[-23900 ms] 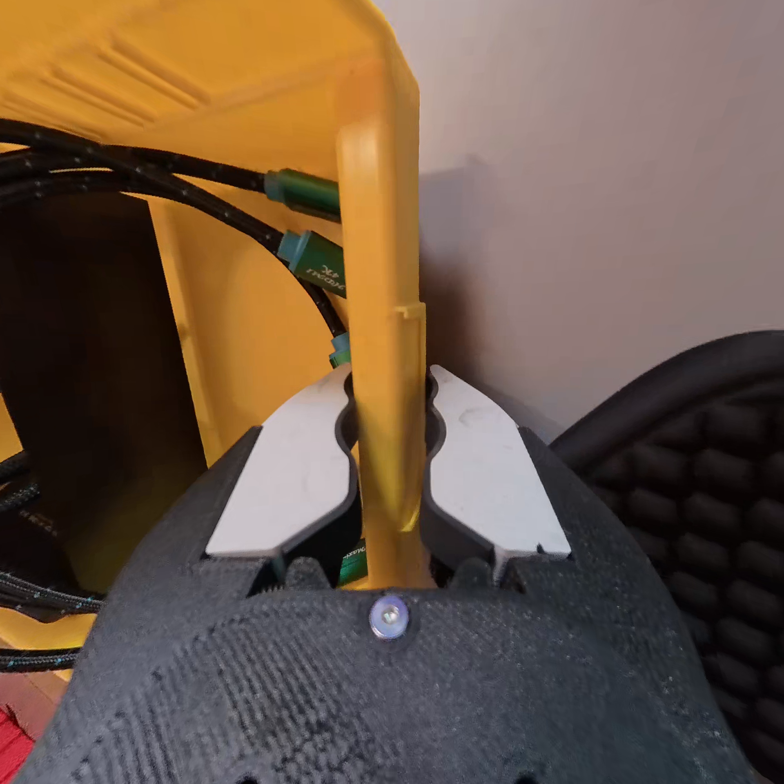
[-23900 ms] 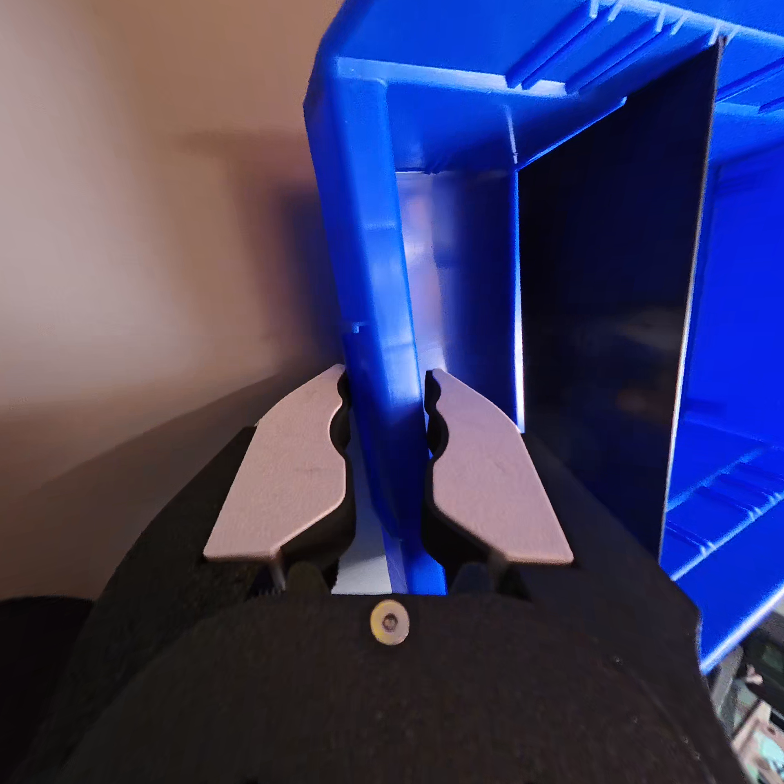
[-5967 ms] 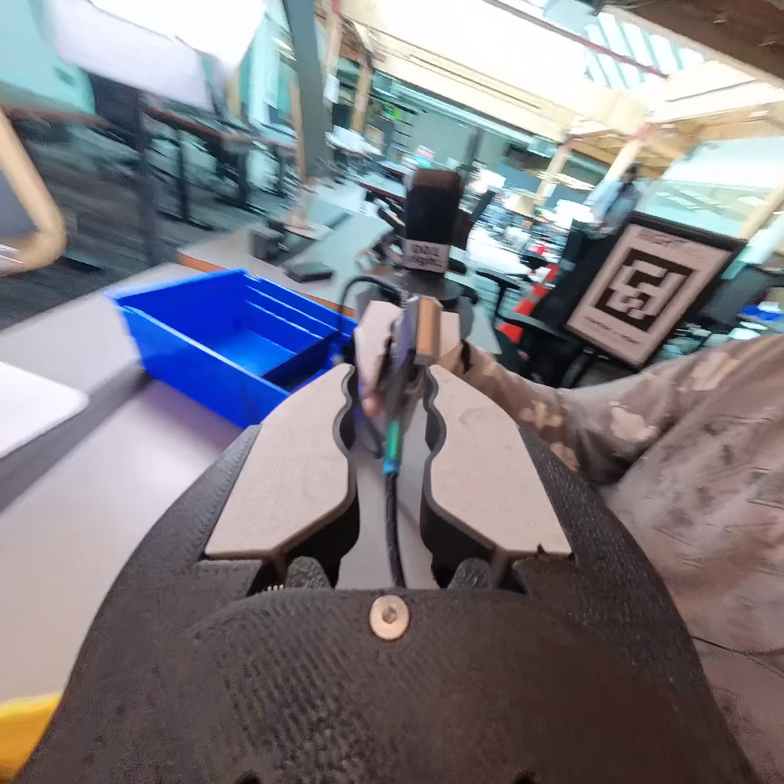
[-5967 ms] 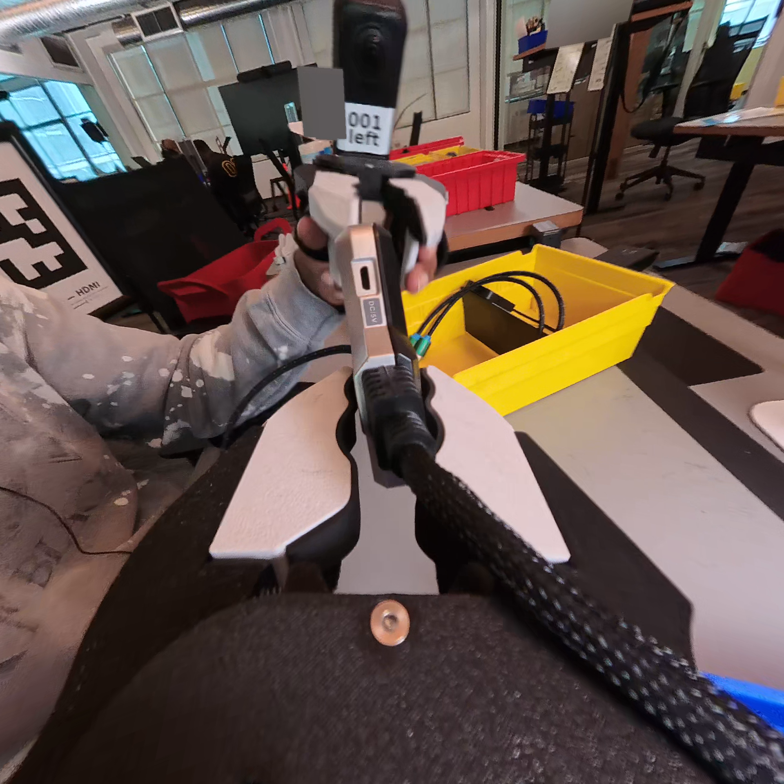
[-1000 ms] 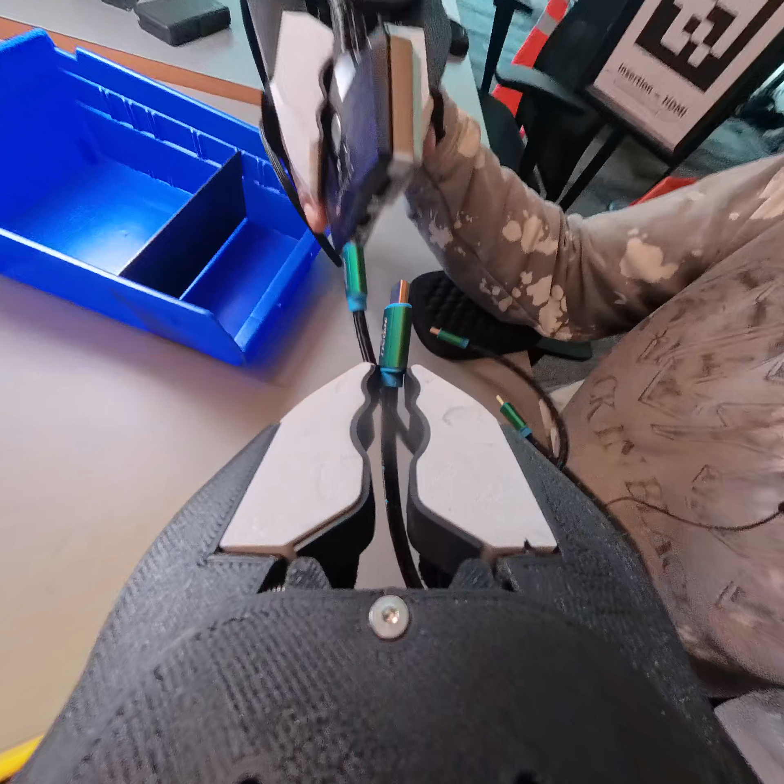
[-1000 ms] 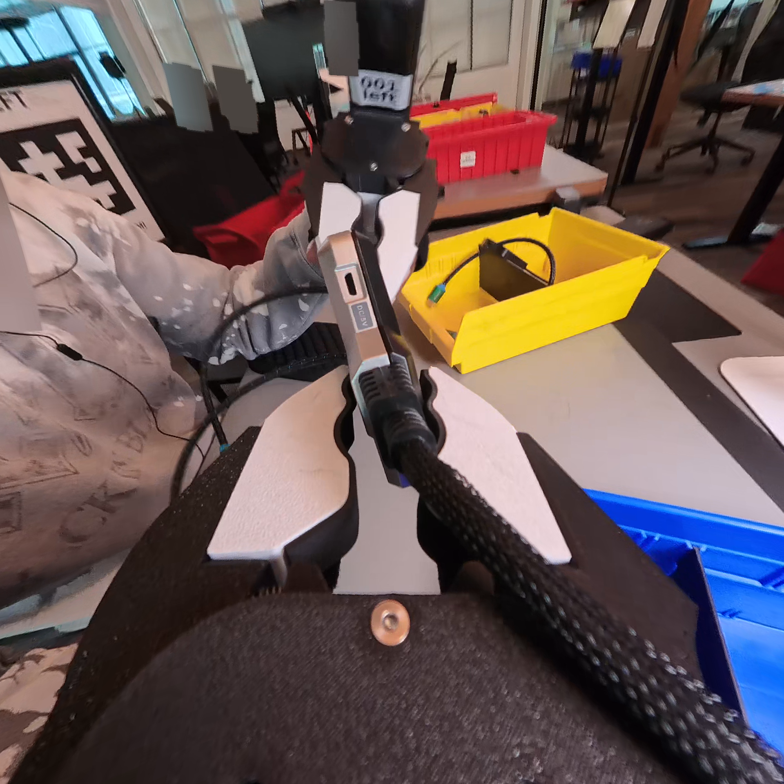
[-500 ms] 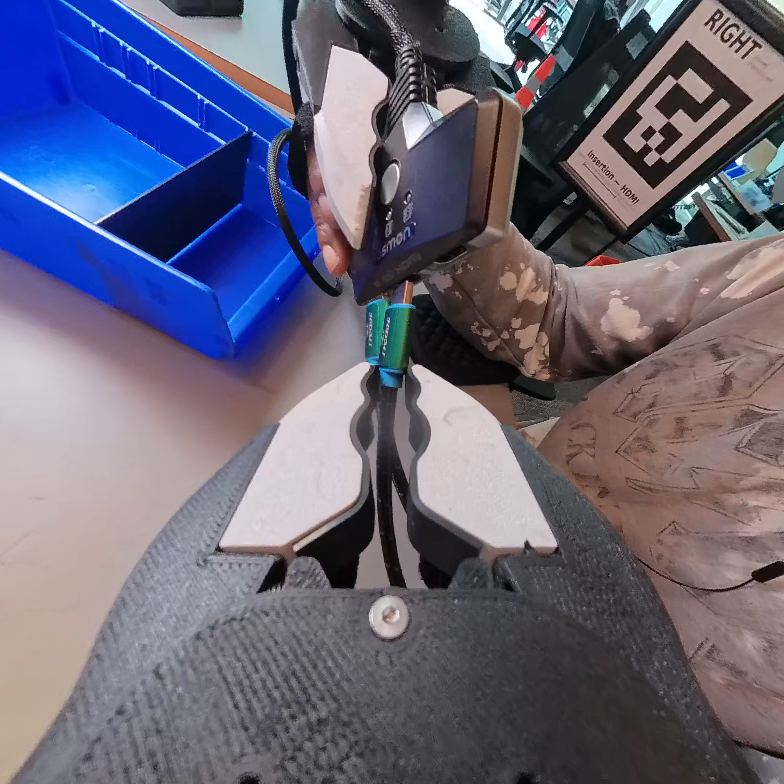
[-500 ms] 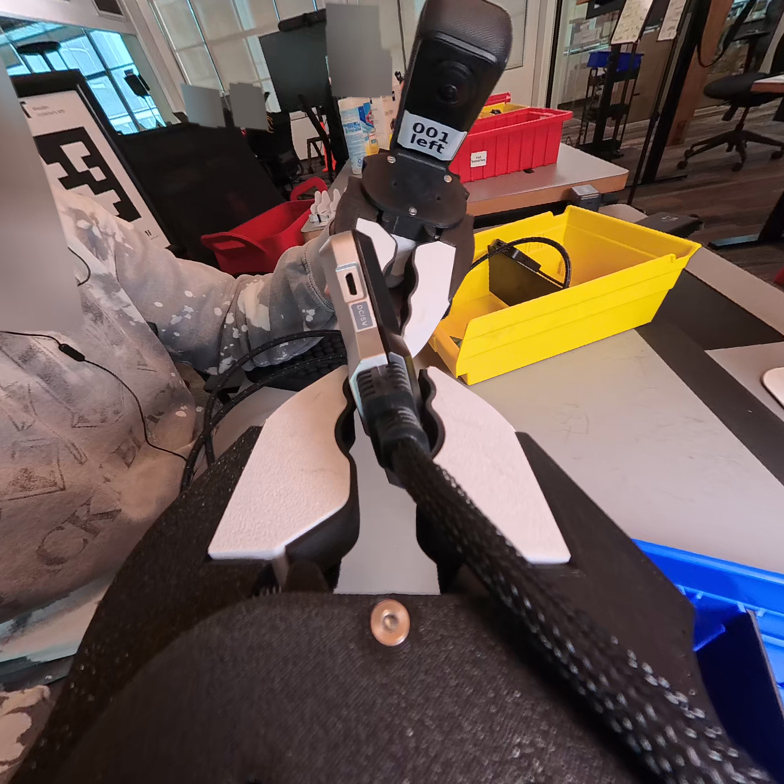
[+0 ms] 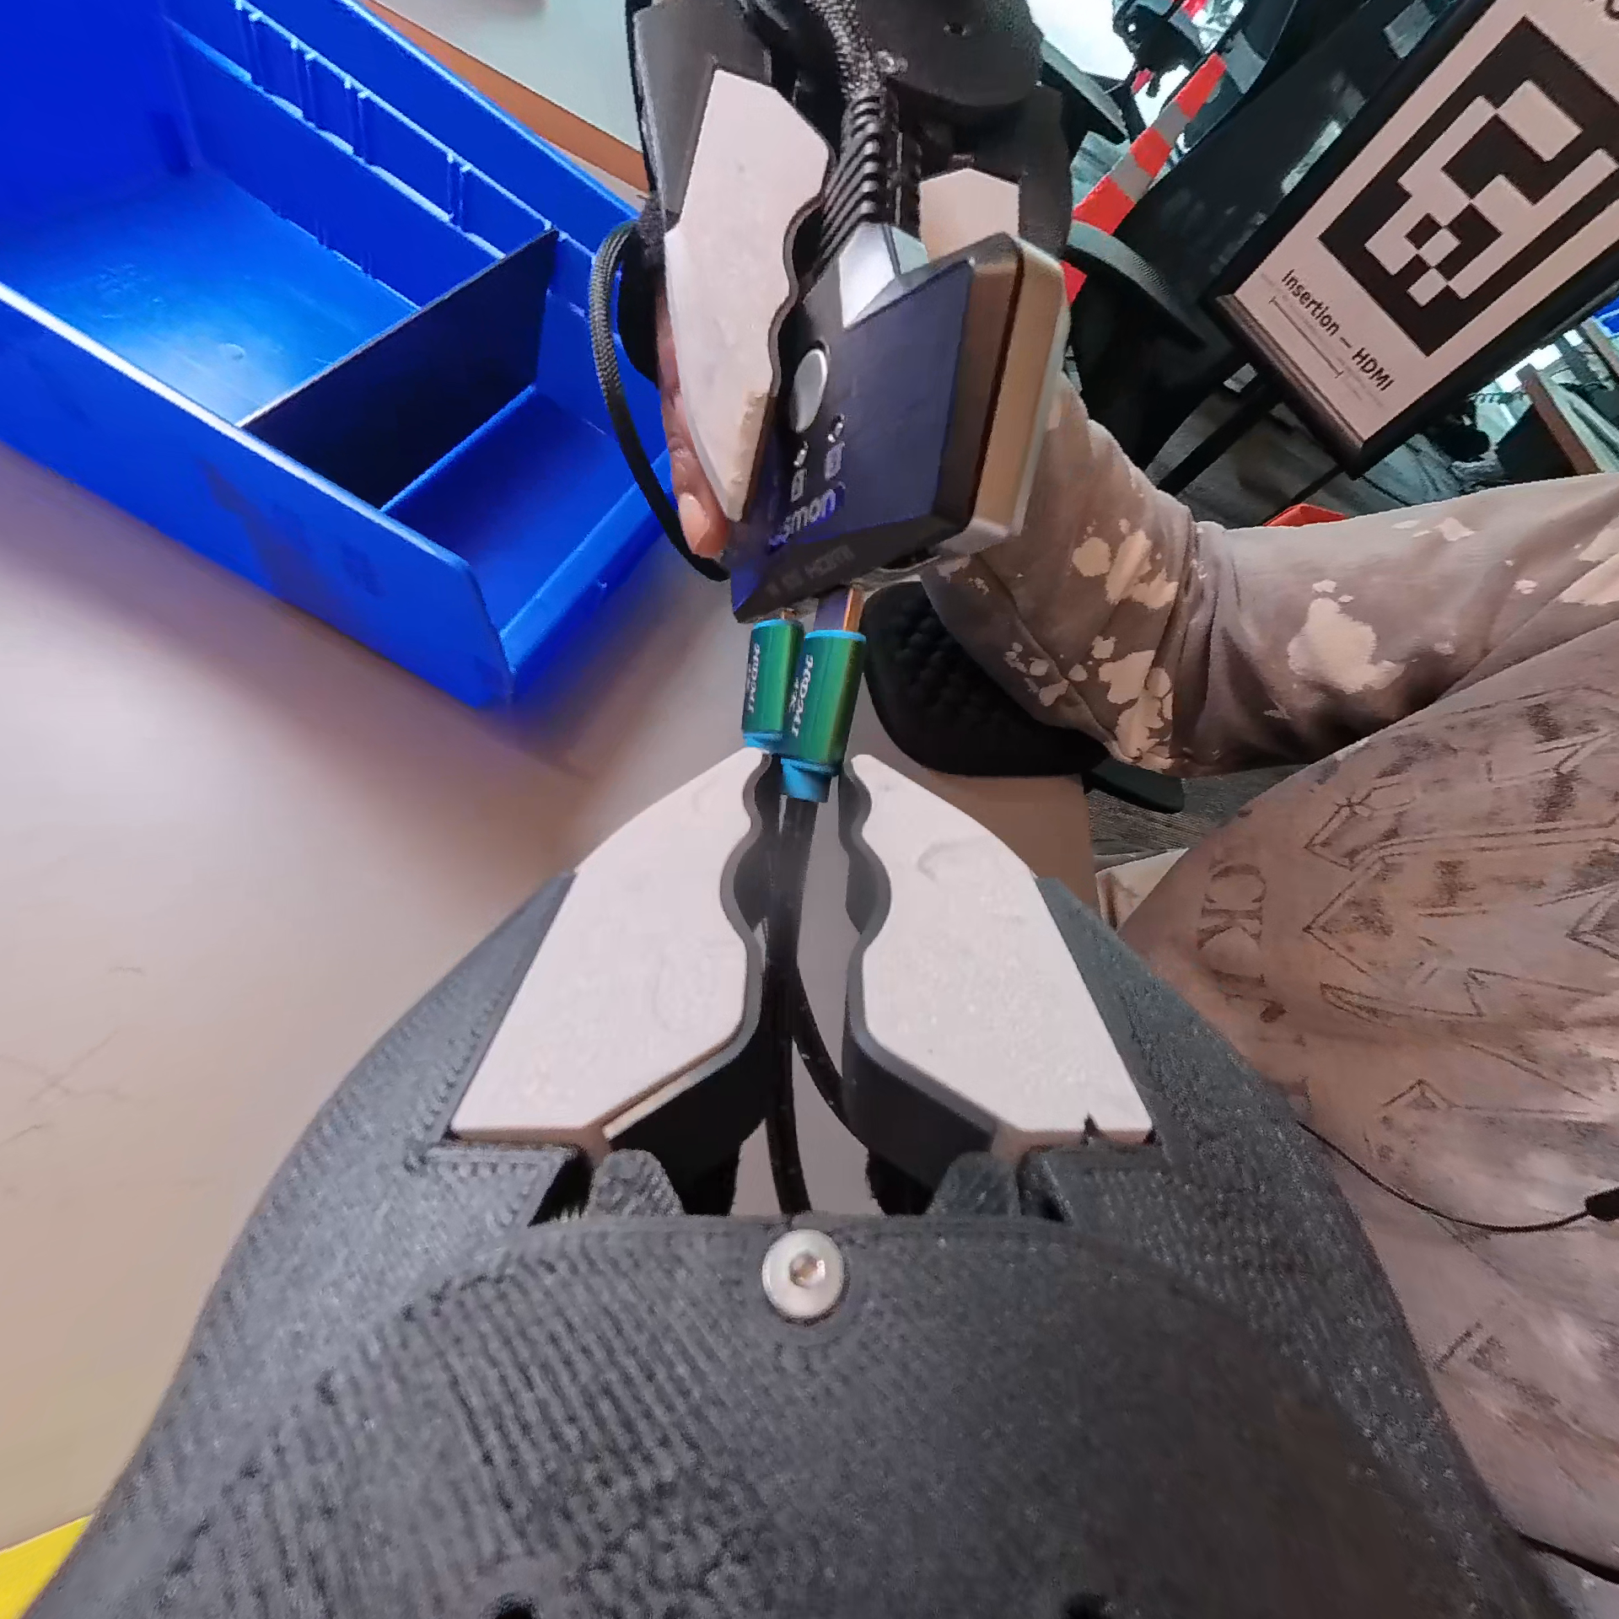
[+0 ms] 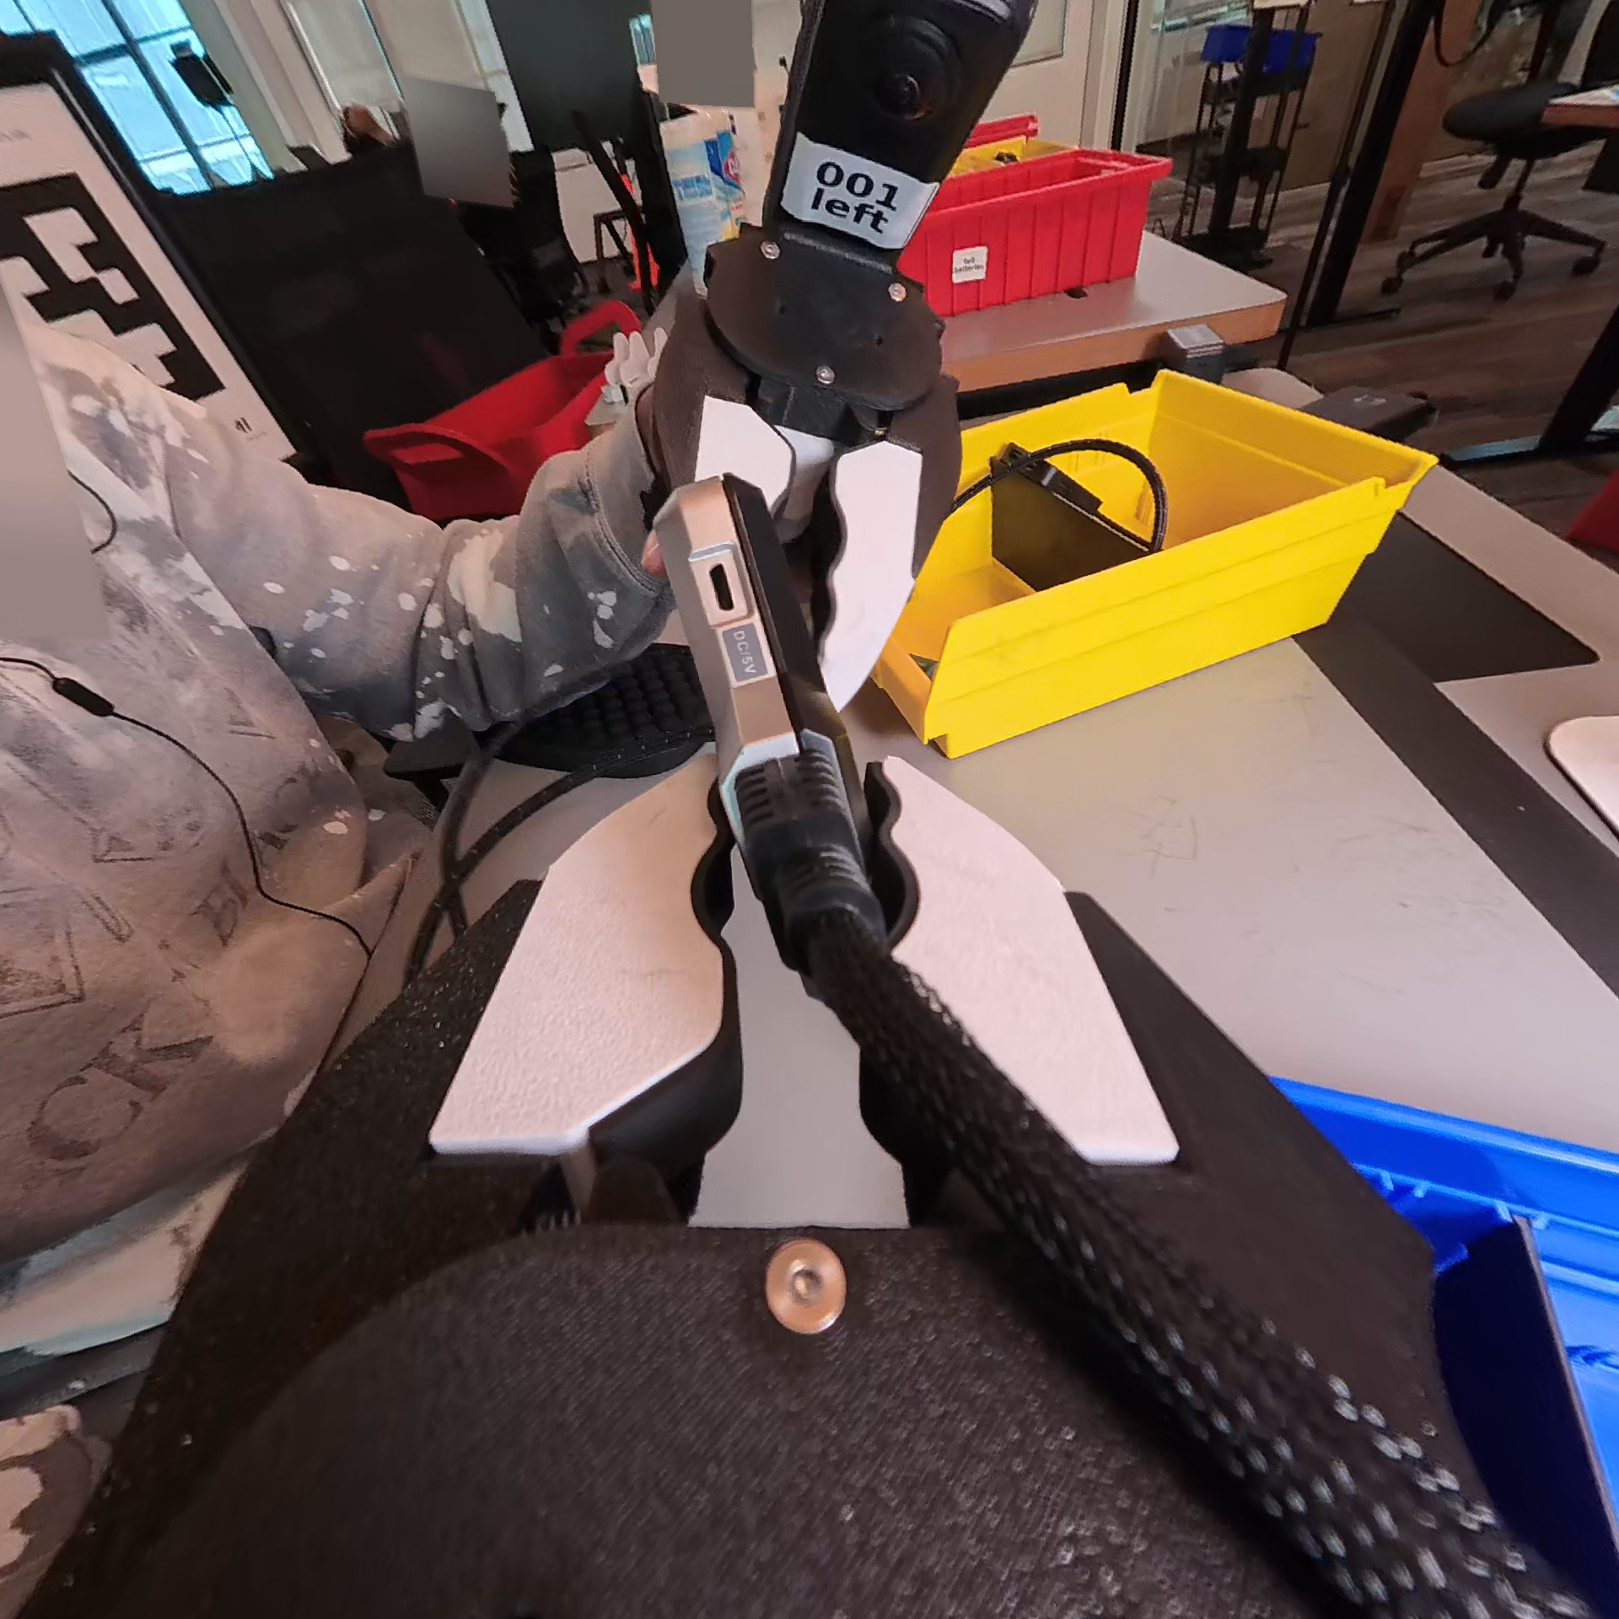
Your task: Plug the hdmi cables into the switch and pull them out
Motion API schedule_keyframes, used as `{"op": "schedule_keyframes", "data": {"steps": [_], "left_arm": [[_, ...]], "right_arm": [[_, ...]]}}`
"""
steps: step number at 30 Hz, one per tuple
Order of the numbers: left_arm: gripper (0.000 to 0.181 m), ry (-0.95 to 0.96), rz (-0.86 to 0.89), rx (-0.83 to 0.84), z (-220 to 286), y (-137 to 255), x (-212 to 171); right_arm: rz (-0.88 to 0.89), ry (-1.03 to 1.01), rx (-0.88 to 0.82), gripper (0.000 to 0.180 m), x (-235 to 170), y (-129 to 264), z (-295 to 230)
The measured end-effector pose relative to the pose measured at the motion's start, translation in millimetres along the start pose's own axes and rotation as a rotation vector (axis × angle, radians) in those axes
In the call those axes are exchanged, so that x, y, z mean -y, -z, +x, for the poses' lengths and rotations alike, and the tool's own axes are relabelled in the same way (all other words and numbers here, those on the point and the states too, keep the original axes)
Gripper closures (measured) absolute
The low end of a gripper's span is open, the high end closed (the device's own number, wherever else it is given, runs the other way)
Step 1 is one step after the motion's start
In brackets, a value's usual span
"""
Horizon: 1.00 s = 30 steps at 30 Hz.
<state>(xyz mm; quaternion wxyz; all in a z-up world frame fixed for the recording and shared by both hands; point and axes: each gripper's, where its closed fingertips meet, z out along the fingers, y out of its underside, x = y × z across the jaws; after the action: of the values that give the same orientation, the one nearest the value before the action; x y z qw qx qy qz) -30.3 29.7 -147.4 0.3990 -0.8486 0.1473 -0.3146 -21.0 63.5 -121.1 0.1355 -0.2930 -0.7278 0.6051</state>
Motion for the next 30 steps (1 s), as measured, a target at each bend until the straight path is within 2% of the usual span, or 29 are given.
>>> {"op": "schedule_keyframes", "data": {"steps": [9,14,19,24,30], "left_arm": [[0.167,0.014,-0.004,-0.032,-0.4,-2.6,-2.9],[0.167,0.009,-0.021,-0.105,0.9,-5.1,-9.8],[0.167,-0.001,0.039,-0.170,3.9,4.5,-2.8],[0.167,-0.032,0.009,-0.173,5.4,-1.3,-7.6],[0.167,0.015,0.067,-0.237,4.6,-2.0,-1.3]], "right_arm": [[-0.006,0.015,-0.003,0.153,-0.4,-3.4,-1.1],[-0.088,0.042,-0.024,0.154,-5.9,-8.1,-6.2],[-0.077,0.059,-0.031,0.155,1.4,-10.6,-9.8],[-0.090,0.040,0.000,0.156,-2.2,-11.9,-12.7],[-0.077,0.031,-0.004,0.157,-0.8,-9.4,-11.5]]}}
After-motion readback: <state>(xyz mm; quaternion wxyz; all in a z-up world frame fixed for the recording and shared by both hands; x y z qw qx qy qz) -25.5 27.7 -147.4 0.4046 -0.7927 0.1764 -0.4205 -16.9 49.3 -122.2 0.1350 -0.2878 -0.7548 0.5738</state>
